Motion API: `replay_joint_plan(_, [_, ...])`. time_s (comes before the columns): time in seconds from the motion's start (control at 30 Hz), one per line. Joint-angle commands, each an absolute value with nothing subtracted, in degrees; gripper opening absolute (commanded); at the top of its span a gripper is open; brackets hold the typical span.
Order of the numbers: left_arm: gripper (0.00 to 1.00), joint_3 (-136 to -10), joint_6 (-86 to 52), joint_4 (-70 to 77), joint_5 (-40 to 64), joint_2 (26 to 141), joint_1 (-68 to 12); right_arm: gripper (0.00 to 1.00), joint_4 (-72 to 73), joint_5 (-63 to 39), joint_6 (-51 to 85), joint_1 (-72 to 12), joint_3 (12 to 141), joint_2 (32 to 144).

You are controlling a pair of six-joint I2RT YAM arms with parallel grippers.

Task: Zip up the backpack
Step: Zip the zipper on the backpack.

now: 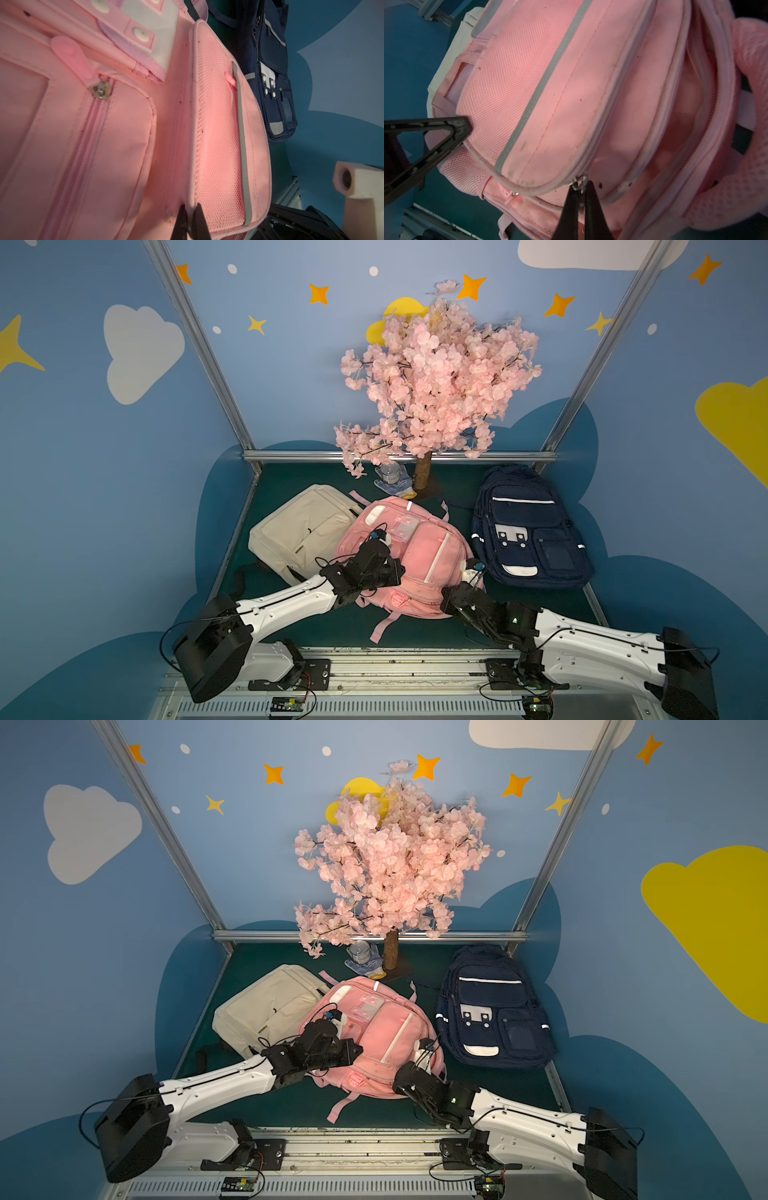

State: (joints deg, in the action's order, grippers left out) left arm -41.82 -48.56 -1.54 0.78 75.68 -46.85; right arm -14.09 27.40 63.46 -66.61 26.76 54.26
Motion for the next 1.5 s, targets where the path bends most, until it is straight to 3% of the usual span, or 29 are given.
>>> replay_joint_plan(0.0, [0.03,-46.87,-42.48,-2.28,-0.31,77.45,-43.34,0.00,-12.67,26.69,58.02,-68.89,28.64,57.05])
replay_joint_plan(0.23, [0.04,-54.41,-35.66,-9.66,3.37,78.44,-37.08,0.00,-0.84,21.82,53.91,-76.48,37.40,72.81])
replay_joint_plan(0.5, [0.51,-40.29,-46.66,-14.20,3.19,62.76,-37.96,0.00,2.19,17.84,52.73,-76.90,43.00,81.16])
replay_joint_plan(0.6, [0.61,-37.02,-50.87,-14.81,1.80,58.14,-41.21,0.00,5.14,17.82,52.85,-76.92,41.18,80.60])
replay_joint_plan(0.8, [0.64,-33.90,-56.80,-12.42,-0.92,58.52,-46.76,0.00,7.61,16.71,52.23,-76.95,39.33,80.68])
replay_joint_plan(1.0, [0.61,-31.90,-59.74,-8.15,-2.36,63.03,-48.05,0.00,10.22,15.31,50.56,-77.37,38.88,80.89])
replay_joint_plan(1.1, [0.53,-30.75,-60.05,-4.33,-2.61,64.85,-48.10,0.00,10.40,15.25,49.69,-78.02,39.07,81.09])
replay_joint_plan(1.3, [0.19,-30.49,-59.22,-4.35,-4.34,65.76,-47.70,0.00,7.07,17.29,51.35,-78.10,36.83,78.76])
replay_joint_plan(1.47, [0.05,-30.15,-57.77,-7.91,-5.45,62.82,-47.51,0.00,-1.06,24.88,55.39,-76.49,31.38,71.95])
